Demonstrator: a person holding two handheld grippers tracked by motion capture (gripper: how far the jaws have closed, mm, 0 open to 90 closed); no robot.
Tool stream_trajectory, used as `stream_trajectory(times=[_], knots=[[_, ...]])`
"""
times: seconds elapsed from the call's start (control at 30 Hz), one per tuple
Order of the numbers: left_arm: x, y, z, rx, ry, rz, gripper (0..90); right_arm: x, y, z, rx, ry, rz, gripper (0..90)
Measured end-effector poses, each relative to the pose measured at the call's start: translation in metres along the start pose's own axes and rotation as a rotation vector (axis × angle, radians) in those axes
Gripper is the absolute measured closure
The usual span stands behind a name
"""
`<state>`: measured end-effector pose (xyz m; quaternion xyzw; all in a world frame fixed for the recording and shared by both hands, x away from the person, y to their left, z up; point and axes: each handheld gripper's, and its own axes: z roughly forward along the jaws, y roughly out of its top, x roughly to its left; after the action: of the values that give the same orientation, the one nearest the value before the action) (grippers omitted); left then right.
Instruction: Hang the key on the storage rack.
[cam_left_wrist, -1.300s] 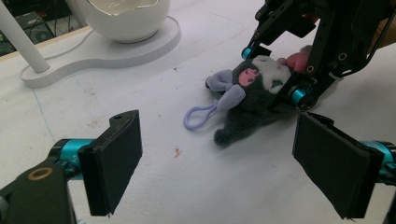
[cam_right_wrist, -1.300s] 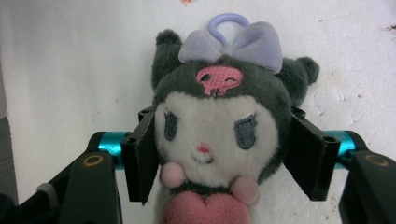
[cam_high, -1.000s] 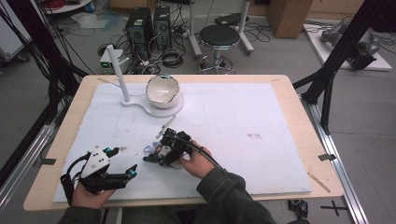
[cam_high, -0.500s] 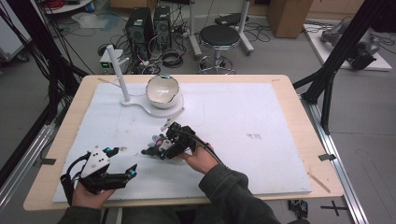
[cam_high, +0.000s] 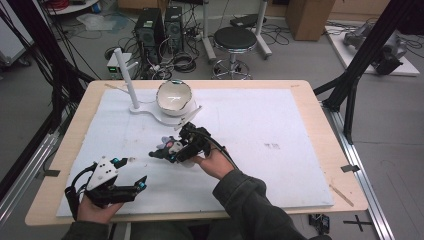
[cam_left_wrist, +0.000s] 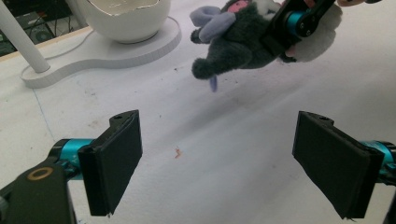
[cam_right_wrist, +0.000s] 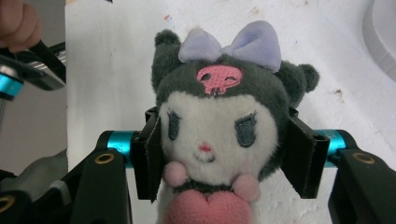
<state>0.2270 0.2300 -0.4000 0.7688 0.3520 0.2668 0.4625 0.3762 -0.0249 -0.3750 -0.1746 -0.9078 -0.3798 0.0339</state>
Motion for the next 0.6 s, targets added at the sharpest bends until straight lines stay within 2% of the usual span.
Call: stream_trajectory(times=[0.6], knots=[[0.0,0.0,0.001,-0.002,0.002,0.004,16.3,-0.013,0.031,-0.009,-0.053,0.012,0.019,40.0]])
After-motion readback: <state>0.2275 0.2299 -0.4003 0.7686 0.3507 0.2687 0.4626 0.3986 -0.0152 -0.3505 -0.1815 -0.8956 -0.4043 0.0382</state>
